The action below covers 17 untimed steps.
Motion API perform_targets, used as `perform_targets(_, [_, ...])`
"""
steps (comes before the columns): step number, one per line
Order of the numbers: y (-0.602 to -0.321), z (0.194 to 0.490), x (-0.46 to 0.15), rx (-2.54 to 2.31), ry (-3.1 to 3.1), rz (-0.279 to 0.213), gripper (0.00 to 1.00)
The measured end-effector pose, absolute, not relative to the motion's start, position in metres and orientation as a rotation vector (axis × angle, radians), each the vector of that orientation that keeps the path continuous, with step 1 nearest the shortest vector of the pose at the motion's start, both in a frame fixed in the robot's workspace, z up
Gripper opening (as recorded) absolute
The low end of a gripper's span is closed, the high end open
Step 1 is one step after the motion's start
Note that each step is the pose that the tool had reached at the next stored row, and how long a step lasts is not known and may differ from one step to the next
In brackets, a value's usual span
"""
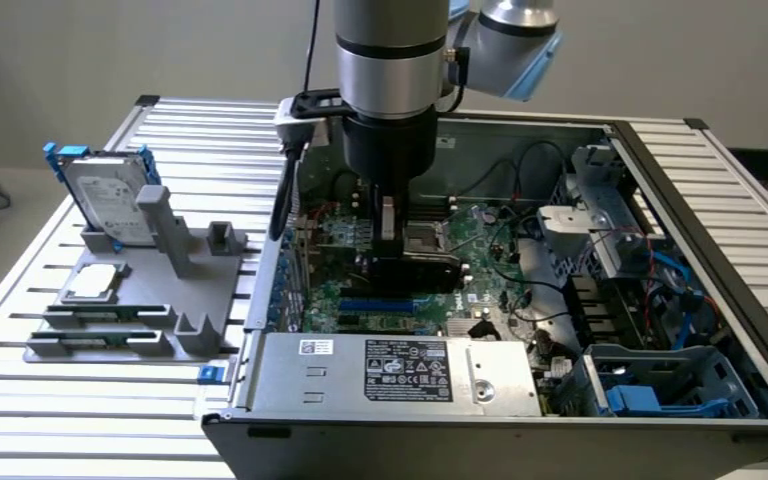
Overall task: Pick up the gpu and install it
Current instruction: 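Insert the gpu into the slot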
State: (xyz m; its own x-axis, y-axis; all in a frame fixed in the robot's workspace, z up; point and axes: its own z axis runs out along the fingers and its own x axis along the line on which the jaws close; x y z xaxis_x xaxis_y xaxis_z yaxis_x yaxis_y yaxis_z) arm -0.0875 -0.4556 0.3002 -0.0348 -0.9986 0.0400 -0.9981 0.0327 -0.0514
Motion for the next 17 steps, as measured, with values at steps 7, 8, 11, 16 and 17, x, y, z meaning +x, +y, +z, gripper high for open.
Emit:
perform_targets(7, [-0.456, 0.294, -0.088, -2.180, 2.260, -0.090, 0.26])
perform_targets(8, [-0.456, 0.294, -0.088, -2.180, 2.261, -0.089, 0.26])
perform_targets(11, [-0.456, 0.290, -0.088, -2.180, 2.260, -0.087, 0.26])
perform_targets(16, [-0.456, 0.285, -0.089, -2.178, 2.259, -0.082, 0.26])
perform_targets(17, [-0.456, 0.284, -0.089, -2.178, 2.258, -0.080, 0.26])
